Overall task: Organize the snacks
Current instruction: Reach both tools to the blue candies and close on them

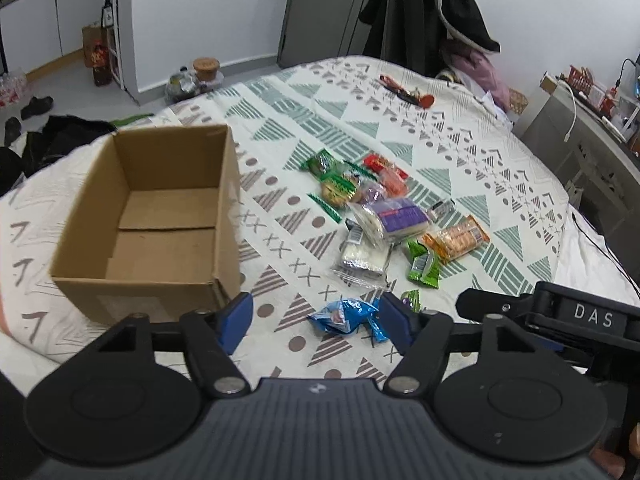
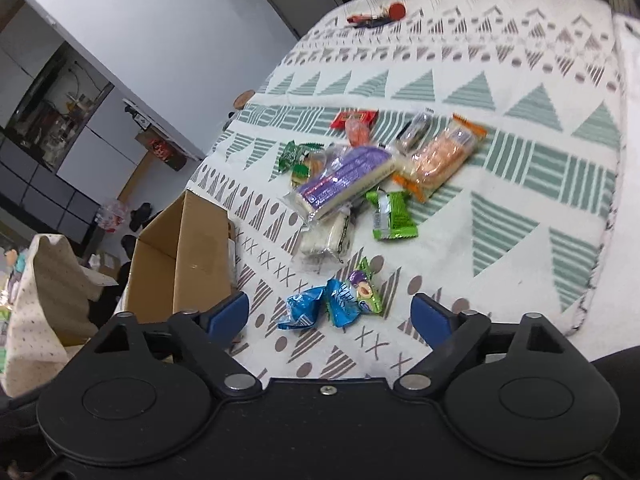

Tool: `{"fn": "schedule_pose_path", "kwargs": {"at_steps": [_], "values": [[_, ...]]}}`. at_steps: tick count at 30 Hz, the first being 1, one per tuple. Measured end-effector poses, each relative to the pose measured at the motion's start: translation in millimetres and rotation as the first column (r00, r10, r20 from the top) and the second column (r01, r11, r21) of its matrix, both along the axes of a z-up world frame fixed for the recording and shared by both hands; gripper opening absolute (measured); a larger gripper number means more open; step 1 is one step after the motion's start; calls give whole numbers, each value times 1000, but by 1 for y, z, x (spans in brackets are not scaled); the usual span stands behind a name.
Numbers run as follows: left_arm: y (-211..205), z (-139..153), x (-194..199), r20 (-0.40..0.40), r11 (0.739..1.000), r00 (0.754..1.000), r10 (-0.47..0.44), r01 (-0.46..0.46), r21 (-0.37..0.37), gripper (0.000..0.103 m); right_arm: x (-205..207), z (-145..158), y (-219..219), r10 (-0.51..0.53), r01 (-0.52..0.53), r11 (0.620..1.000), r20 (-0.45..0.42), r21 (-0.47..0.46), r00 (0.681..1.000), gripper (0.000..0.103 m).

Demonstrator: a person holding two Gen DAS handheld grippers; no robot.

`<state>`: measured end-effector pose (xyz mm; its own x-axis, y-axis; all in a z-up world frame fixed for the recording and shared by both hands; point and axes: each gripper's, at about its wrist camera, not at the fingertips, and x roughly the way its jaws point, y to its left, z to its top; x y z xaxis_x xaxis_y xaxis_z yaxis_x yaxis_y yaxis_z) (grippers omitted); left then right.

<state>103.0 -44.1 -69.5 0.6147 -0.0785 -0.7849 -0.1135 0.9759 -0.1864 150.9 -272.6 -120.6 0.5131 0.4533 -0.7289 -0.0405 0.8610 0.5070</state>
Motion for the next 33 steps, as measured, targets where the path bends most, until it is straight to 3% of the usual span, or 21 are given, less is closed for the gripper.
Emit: {"fn": "schedule_pose_path", "kwargs": {"at_steps": [5,10,21,33], "values": [[-6,-18,17,-36,1000,999,-13,13,1,67,15,-18,-2,-22,25,998,-57,56,998,78],[-10,-36,31,-74,1000,997,-15,15,-6,66,26,-30,0,-35,40,997,-77,61,996,77],[-23,-75,62,-163,999,986,-41,40,-11,63,55,-70,-4,-80,109,986,-213,130,974,68],[-26,-107,79,-233,999,971,-54,50,-23,60,64,-90,6,-59,94,989,-267,118,962,58]]}}
